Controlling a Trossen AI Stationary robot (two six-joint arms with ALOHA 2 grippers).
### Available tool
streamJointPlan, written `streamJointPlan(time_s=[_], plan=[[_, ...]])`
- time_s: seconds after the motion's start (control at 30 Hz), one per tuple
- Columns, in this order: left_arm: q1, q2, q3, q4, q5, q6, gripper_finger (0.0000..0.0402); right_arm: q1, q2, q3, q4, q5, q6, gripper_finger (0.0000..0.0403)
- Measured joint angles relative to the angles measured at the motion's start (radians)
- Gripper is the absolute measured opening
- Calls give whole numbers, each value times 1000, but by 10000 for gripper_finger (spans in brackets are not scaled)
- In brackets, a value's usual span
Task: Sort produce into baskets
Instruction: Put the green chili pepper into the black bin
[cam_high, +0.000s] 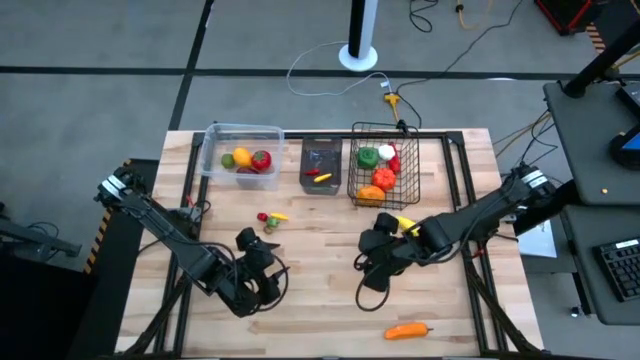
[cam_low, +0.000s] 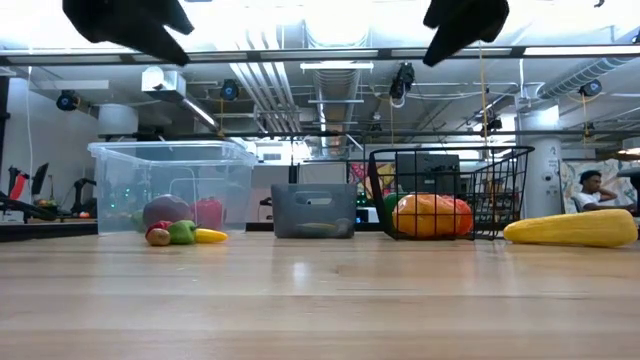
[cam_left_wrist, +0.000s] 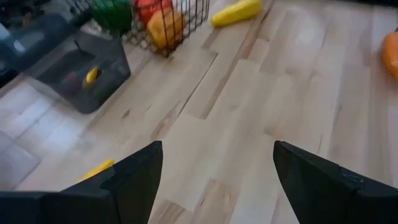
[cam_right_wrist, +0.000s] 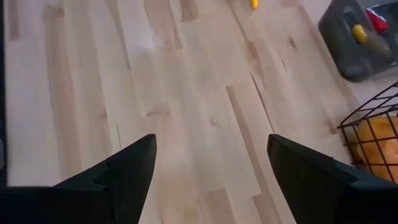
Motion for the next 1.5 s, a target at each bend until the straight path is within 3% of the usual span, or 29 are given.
streamJointPlan(time_s=[0.37,0.5,0.6,0.7,1.03,1.5], plan=[[141,1,-12,-188,153,4,286,6,30,0,23,13,-34,299],[179,1,-50,-204,181,189,286,6,30,0,27,27,-44,295],[176,1,-108,-170,187,362,286,8,30,0,27,27,-43,296],[188,1,-171,-121,188,439,286,14,30,0,33,27,-44,301],[287,1,-329,141,258,552,286,19,30,0,43,27,-57,313],[462,-1,-394,206,344,677,273,19,30,0,44,27,-69,311]])
